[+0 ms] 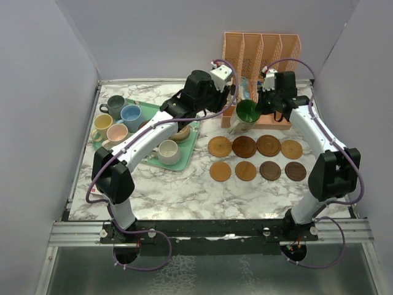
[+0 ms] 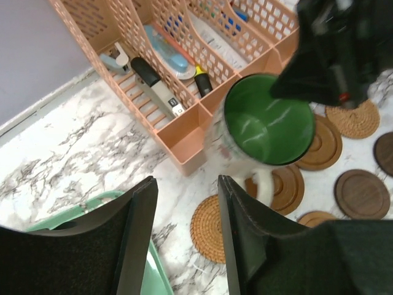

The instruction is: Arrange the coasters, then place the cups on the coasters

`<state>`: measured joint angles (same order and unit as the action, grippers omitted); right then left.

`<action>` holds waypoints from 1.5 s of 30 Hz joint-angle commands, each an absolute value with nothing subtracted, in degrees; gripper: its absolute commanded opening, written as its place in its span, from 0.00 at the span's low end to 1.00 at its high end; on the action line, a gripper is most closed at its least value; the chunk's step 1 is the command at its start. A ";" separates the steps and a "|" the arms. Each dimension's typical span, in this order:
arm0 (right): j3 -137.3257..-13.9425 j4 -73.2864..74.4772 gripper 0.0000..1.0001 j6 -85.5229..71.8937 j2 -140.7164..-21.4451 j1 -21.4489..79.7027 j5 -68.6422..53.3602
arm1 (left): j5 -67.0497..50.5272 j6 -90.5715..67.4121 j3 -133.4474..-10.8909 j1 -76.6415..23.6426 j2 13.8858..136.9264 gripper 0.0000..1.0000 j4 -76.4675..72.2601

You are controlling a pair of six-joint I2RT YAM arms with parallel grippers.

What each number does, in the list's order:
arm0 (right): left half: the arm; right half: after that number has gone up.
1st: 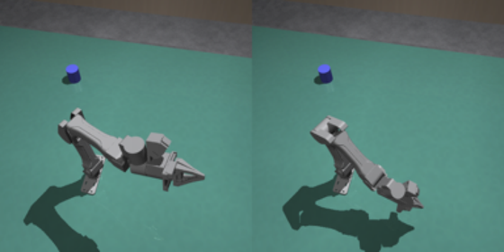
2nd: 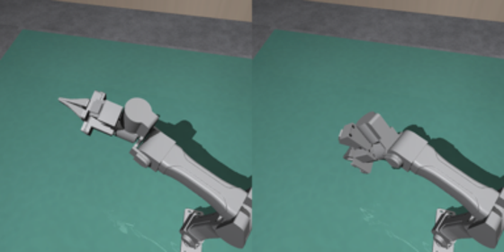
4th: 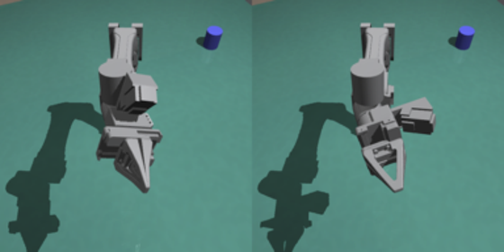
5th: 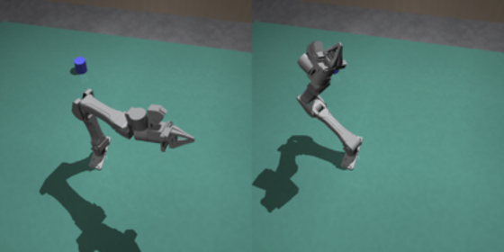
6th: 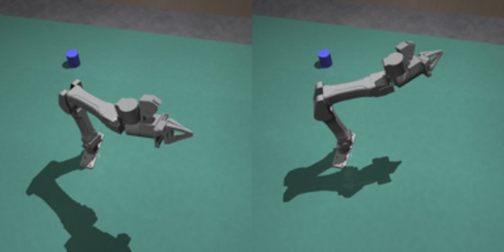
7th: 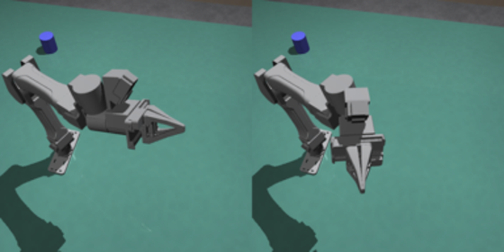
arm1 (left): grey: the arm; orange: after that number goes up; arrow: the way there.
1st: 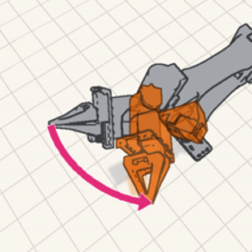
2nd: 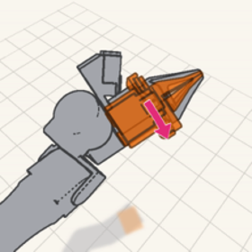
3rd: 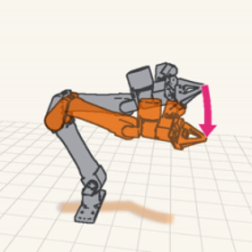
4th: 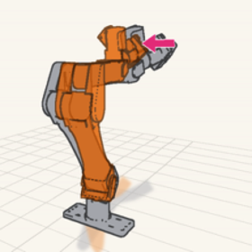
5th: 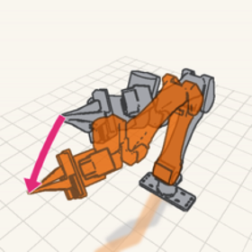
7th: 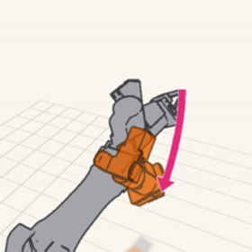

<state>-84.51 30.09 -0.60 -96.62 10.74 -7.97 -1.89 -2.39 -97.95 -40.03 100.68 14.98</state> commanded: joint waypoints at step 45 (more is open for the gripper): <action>-78.20 41.86 0.01 23.24 -93.48 -21.45 -16.08 | -10.79 13.05 -91.67 -37.53 95.10 0.81 22.37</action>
<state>-77.69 45.74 21.87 -93.80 -21.34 -13.30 -8.91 12.43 -92.31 -37.67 95.72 22.02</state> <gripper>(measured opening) 0.042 0.806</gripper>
